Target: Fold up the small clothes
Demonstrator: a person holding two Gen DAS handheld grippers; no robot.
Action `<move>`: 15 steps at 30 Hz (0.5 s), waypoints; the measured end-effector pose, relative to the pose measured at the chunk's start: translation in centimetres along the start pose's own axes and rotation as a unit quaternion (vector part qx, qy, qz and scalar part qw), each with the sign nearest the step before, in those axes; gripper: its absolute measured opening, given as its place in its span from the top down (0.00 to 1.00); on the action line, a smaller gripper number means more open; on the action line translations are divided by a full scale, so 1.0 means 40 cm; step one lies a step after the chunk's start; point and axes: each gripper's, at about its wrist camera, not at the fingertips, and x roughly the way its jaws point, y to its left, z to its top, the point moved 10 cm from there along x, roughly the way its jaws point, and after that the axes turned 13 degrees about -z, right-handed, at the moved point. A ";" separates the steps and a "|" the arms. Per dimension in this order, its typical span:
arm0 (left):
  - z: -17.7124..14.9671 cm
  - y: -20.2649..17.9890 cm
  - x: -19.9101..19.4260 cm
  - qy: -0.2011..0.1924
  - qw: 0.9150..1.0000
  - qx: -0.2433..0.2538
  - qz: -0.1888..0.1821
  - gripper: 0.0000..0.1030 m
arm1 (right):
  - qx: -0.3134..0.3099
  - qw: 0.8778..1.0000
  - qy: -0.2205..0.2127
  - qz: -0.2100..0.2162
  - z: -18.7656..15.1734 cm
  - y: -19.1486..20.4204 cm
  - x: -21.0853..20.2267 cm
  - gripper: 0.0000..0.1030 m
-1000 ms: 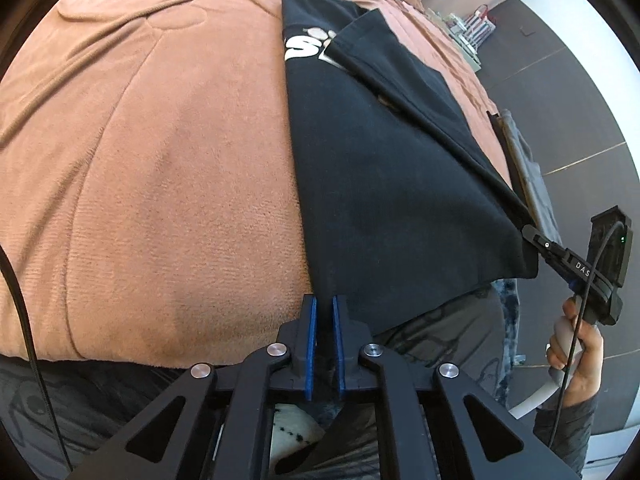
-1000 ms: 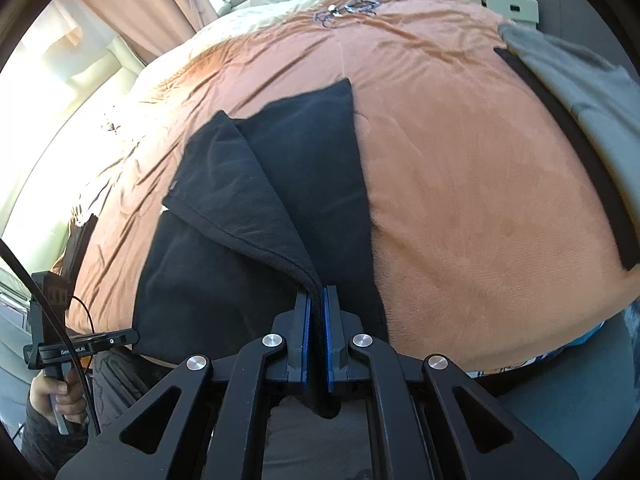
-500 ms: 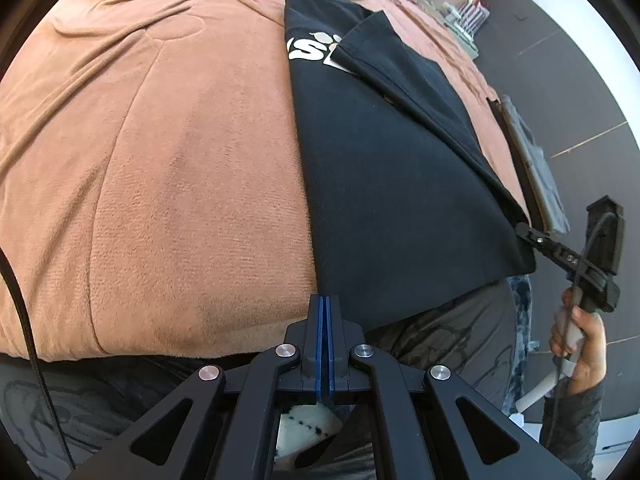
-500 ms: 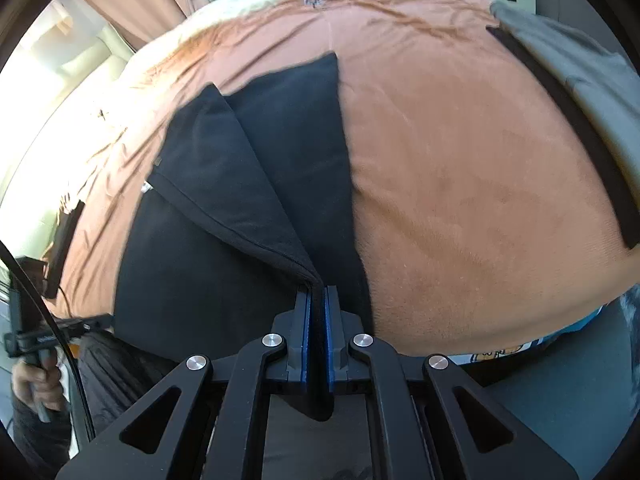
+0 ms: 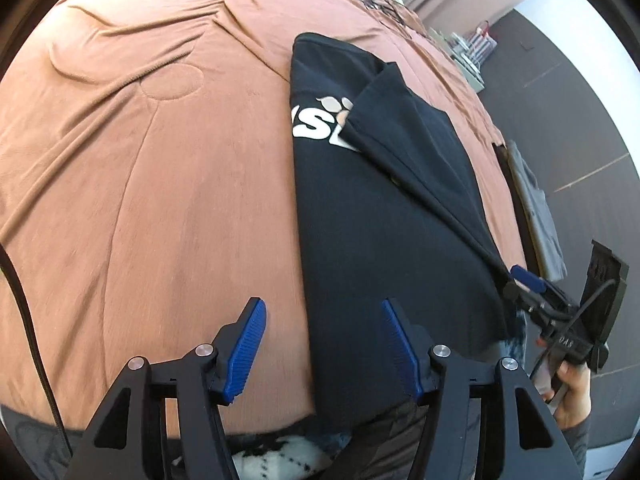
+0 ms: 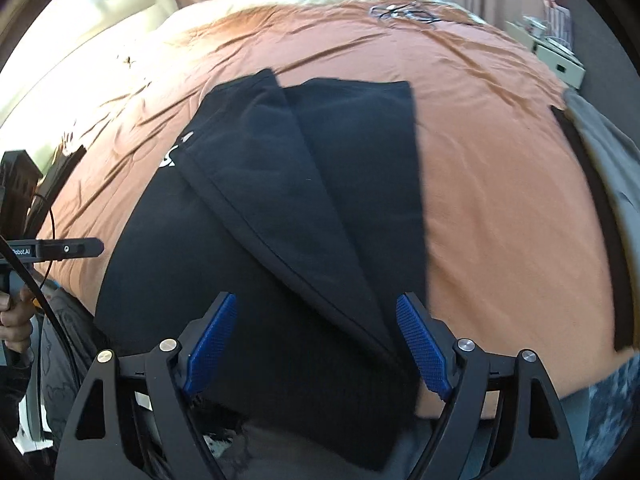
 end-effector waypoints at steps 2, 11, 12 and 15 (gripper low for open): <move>0.007 0.015 0.008 0.001 1.000 -0.003 0.000 0.41 | -0.016 1.000 0.005 -0.006 0.016 0.023 0.030 0.22; 0.072 0.040 0.045 0.002 1.000 -0.007 -0.003 0.41 | -0.052 0.998 0.017 -0.019 0.114 0.105 0.128 0.22; 0.087 0.040 0.052 0.001 1.000 -0.010 -0.002 0.41 | -0.053 0.998 0.018 -0.019 0.121 0.108 0.137 0.22; 0.129 0.036 0.068 0.001 1.000 -0.006 0.003 0.41 | -0.052 0.998 0.022 -0.023 0.149 0.109 0.162 0.22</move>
